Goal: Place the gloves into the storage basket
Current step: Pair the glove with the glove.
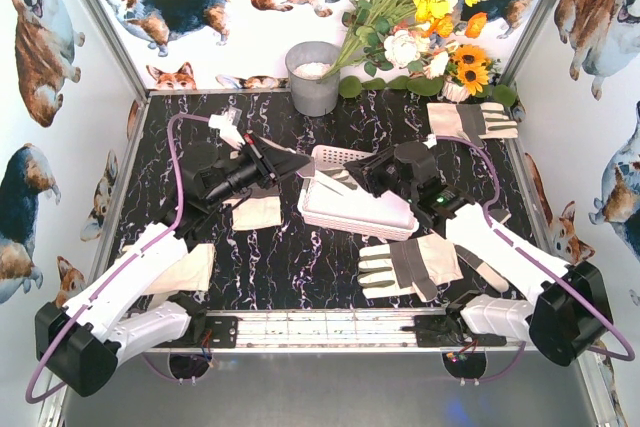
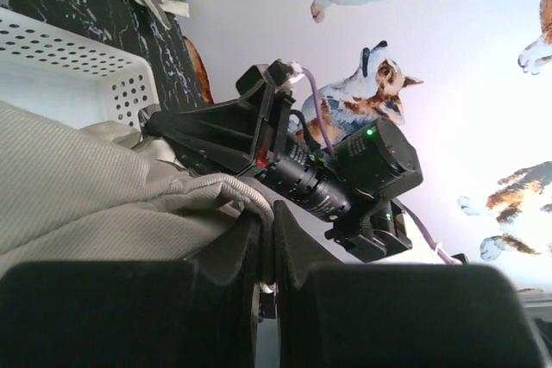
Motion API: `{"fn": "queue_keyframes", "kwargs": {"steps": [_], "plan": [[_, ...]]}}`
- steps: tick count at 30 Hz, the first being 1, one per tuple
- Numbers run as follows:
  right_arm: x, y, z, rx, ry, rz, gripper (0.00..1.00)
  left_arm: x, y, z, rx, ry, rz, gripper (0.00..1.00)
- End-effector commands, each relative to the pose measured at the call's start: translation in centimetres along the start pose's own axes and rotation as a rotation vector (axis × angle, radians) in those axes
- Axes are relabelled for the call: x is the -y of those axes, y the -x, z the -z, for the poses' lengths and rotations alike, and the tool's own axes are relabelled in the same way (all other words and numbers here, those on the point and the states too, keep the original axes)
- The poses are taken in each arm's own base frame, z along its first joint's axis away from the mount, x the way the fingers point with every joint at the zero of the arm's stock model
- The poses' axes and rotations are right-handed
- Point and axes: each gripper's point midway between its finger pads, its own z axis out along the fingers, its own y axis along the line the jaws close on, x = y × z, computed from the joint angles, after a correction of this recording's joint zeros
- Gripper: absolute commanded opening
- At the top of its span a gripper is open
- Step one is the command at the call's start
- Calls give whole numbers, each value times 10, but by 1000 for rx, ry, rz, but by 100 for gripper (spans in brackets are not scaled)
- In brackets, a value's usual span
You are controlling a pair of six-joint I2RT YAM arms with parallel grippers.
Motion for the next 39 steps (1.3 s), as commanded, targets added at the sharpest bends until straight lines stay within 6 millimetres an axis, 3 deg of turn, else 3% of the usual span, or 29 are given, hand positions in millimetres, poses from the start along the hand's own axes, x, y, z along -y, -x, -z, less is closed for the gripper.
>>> {"fn": "queue_keyframes", "kwargs": {"steps": [1, 4, 12, 13, 18, 21, 26, 31, 39], "plan": [[-53, 12, 18, 57, 153, -4, 11, -2, -4, -1, -10, -7, -30, 0], [-55, 13, 20, 68, 161, 9, 0, -10, -3, 0, -2, 36, -46, 0], [-49, 18, 24, 99, 145, 86, 0, -13, 5, 2, 46, 53, -48, 0], [-51, 17, 28, 99, 166, 111, 5, -11, 7, 0, 54, 50, -49, 0], [-69, 5, 41, 67, 325, 416, 51, -5, 19, -8, 82, 57, -43, 0], [-72, -2, 52, 32, 344, 670, 69, -8, 28, -10, 109, 84, -6, 0], [-52, -22, 67, -103, 372, 1084, 78, -8, 34, -13, 117, 84, 13, 0], [-29, -31, 66, -145, 381, 1362, 84, -10, 31, -16, 95, 84, 31, 0], [-32, -25, 37, -92, 342, 1513, 85, -10, 25, -17, 80, 61, 63, 0]]}}
